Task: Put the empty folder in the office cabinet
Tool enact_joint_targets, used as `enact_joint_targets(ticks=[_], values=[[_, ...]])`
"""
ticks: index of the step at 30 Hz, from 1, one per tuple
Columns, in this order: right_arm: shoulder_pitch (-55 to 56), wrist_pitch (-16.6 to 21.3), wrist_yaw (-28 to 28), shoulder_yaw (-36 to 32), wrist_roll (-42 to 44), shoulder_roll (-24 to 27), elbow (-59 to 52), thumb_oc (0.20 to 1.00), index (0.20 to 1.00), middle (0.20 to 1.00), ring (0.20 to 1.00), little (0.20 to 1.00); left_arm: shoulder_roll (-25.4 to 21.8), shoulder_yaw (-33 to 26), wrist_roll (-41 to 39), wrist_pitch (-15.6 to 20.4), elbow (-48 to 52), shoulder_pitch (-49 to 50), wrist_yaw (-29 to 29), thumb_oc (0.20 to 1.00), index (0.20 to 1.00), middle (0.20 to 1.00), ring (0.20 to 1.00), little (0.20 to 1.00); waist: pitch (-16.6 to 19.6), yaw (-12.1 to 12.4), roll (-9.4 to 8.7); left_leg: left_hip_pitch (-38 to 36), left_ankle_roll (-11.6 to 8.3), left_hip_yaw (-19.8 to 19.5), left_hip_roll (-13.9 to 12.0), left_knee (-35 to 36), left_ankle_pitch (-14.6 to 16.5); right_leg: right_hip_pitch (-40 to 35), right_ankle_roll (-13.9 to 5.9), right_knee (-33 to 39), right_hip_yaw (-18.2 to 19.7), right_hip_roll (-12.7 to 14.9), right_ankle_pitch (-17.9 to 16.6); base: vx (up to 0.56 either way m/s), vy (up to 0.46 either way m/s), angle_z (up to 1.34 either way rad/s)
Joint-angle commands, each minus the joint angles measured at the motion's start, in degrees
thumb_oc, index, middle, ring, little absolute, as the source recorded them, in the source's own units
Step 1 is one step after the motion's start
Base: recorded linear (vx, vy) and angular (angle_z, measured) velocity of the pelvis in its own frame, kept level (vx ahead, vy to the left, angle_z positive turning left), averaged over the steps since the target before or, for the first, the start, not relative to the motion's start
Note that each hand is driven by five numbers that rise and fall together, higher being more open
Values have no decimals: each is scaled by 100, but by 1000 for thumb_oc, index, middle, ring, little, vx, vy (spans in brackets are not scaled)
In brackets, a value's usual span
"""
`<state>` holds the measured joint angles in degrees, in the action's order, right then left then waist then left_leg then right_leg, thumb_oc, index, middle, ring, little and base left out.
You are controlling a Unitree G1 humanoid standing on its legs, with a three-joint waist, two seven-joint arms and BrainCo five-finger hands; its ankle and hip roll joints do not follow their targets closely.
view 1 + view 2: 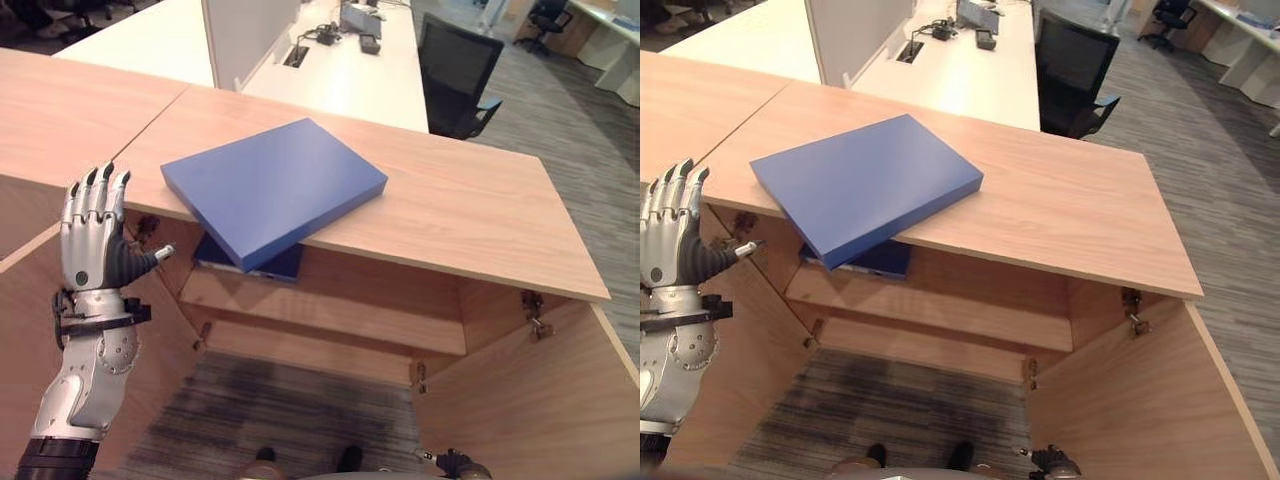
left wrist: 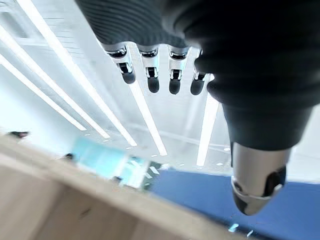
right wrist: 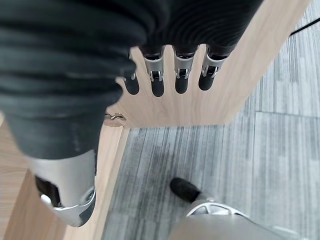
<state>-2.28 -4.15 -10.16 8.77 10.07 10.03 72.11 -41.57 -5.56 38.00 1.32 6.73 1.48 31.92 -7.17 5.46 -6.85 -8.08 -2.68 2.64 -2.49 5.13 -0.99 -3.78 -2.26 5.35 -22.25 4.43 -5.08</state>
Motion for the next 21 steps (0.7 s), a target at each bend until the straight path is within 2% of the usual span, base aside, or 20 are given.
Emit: enact_joint_targets(ticks=[1, 10, 21], values=[[-214, 98, -50, 187, -15, 68, 254, 1000, 1000, 1000, 1000, 1000, -363, 221, 286, 173, 154, -251, -101, 1000, 1000, 1000, 1000, 1000, 186, 48, -43, -117, 72, 63, -5, -13, 674, -198, -526, -35, 97, 214, 346, 6, 1, -8], [-230, 87, -34, 210, -42, 58, 266, 1000, 1000, 1000, 1000, 1000, -349, 399, 251, 281, 211, -333, -261, 1000, 1000, 1000, 1000, 1000, 231, 12, -57, -185, 75, 111, -23, -13, 698, -220, -520, -35, 160, 183, 369, 9, -2, -5], [-233, 62, -24, 214, -131, 88, 273, 1000, 1000, 1000, 1000, 1000, -563, 579, 316, 377, 242, -362, -507, 1000, 1000, 1000, 1000, 1000, 261, -45, -29, -222, 85, 134, -20, -13, 720, -233, -529, -35, 199, 170, 360, 0, 0, 0]])
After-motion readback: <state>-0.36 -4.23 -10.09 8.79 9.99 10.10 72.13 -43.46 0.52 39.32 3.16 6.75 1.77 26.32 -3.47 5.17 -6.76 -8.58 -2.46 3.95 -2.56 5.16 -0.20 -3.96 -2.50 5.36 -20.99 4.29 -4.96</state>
